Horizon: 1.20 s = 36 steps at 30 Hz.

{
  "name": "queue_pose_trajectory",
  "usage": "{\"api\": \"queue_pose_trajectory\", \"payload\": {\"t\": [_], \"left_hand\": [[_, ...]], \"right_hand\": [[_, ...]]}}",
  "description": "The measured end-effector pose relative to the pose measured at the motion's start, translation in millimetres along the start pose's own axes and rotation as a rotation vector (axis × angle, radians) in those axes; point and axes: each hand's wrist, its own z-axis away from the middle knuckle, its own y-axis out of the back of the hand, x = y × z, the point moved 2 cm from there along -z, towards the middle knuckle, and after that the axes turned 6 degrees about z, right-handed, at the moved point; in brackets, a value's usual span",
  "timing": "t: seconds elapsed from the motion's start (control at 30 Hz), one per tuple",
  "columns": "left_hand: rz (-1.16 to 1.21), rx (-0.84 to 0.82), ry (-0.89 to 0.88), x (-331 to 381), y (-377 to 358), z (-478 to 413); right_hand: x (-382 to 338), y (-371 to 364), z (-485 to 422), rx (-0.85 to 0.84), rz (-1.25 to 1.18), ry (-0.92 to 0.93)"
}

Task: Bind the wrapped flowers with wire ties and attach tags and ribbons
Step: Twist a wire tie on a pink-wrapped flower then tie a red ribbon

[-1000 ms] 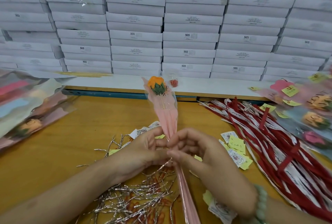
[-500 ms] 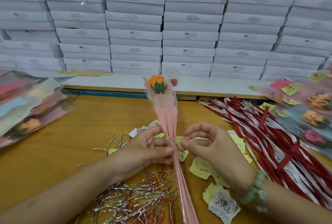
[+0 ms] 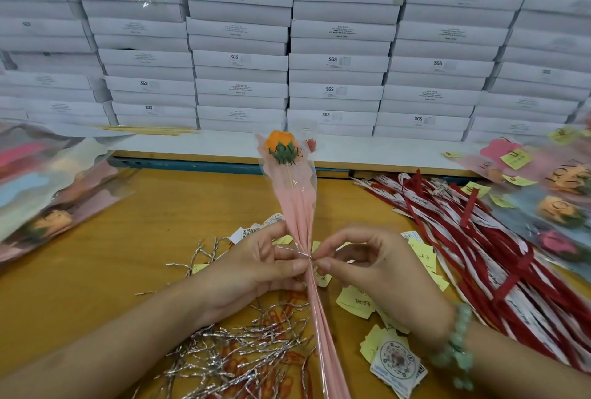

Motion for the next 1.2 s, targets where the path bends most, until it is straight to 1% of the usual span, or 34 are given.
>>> {"api": "queue_pose_trajectory", "payload": {"t": [0.07, 0.2, 0.37, 0.5, 0.6, 0.73, 0.83, 0.97, 1.2], "left_hand": [[-0.003, 0.005, -0.003, 0.6, -0.2, 0.3], [0.021, 0.013, -0.007, 0.6, 0.5, -0.3], [0.028, 0.01, -0.01, -0.3, 0.5, -0.1], [0.041, 0.016, -0.01, 0.2, 0.6, -0.3], [0.042, 0.013, -0.001, 0.6, 1.1, -0.3], [0.036, 0.015, 0.003, 0.3, 0.8, -0.7], [0.035, 0.024, -0.003, -1.4, 2.0, -1.6], [0.049, 0.018, -0.011, -2.5, 3.4, -2.3], [0.085, 0.007, -0.001, -2.0, 3.9, -2.4]], "right_hand": [[-0.6, 0.3, 0.6, 0.018, 0.054, 0.051], [-6.0, 0.6, 2.7, 0.052, 0.243, 0.228], [-5.3, 0.0, 3.1, 0.042, 0.313, 0.324], [-3.7, 2.1, 0.9, 0.008, 0.331, 0.346], [-2.4, 7.3, -1.6, -0.019, 0.395, 0.36], [-2.3, 5.8, -1.7, -0.099, 0.437, 0.39], [-3.1, 2.2, -2.0, -0.142, 0.536, 0.436], [-4.7, 0.7, -2.7, -0.152, 0.614, 0.471], [-2.2, 0.2, -2.2, -0.138, 0.628, 0.448]]}}
